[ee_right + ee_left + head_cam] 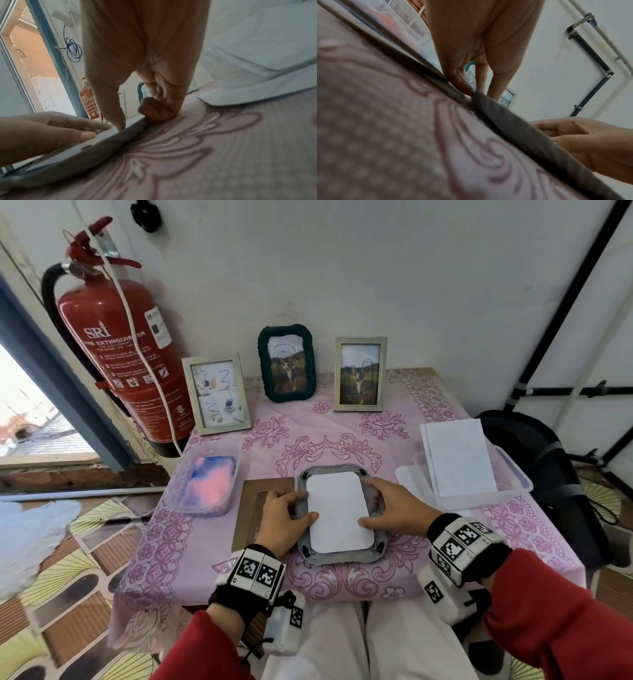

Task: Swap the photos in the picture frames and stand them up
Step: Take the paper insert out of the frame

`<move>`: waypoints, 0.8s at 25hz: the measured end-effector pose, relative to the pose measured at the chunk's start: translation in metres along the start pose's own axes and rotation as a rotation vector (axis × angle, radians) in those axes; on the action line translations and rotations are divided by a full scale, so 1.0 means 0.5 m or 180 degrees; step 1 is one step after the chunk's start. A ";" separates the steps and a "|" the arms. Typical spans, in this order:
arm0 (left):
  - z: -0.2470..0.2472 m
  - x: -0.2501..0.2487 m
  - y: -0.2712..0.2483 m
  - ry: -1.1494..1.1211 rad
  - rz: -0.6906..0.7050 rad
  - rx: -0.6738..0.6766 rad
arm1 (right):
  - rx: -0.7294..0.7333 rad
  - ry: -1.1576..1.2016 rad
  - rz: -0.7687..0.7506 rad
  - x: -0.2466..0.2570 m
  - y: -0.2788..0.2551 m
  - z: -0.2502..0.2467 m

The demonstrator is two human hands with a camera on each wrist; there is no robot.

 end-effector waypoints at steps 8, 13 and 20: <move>-0.016 -0.013 -0.009 -0.0211 0.0144 -0.0106 | 0.0073 -0.0328 0.0028 -0.007 0.006 0.021; -0.117 0.006 -0.025 -0.0032 0.0191 -0.0753 | -0.0006 -0.0484 -0.0047 -0.002 -0.004 0.021; -0.157 0.088 -0.089 0.0541 -0.0556 -0.1045 | -0.0151 -0.0414 -0.0053 0.001 -0.012 0.013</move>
Point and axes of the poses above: each hand's wrist, its own y-axis towards the middle knuckle, its own z-axis out of the palm, x = y × z, the point moved 9 cm from there along y, towards the middle knuckle, and after that the axes turned 10 degrees about -y, right-handed, at the moved point
